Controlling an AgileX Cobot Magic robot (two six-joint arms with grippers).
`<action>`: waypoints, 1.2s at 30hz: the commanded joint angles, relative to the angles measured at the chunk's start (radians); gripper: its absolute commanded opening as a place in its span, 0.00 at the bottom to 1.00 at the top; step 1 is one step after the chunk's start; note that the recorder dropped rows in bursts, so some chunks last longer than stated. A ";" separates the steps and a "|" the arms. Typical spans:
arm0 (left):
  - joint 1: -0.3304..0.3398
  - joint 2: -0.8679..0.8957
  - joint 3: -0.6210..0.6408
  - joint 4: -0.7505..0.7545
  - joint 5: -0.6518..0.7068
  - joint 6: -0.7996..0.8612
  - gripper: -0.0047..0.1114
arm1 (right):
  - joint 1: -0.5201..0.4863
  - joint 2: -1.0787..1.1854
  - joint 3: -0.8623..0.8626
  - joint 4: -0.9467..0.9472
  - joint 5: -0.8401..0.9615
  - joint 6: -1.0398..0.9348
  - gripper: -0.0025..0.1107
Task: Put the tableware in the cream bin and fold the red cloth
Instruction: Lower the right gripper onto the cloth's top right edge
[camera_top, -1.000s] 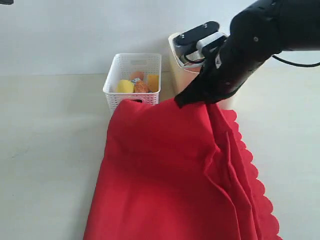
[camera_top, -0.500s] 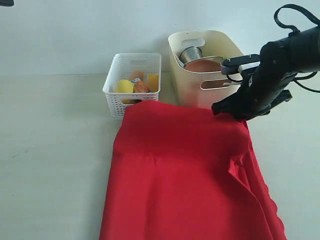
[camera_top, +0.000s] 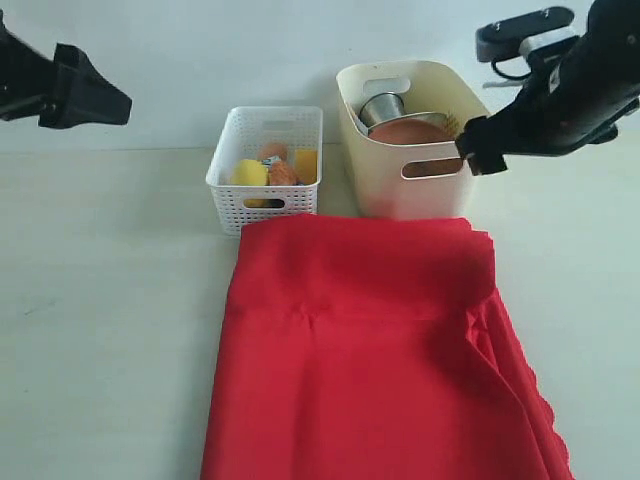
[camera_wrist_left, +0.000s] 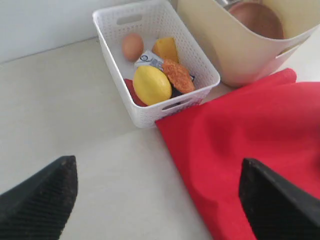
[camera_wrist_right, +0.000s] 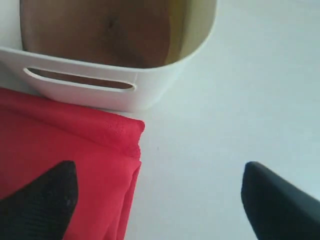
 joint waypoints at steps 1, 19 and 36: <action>-0.008 0.017 0.001 -0.003 0.024 -0.001 0.76 | -0.014 -0.071 -0.008 0.068 0.082 -0.058 0.76; -0.008 0.062 0.007 0.036 0.061 -0.038 0.76 | -0.011 0.188 0.121 0.855 0.290 -0.841 0.29; -0.008 0.062 0.007 0.030 0.043 -0.038 0.76 | -0.011 0.160 0.117 0.582 -0.075 -0.509 0.16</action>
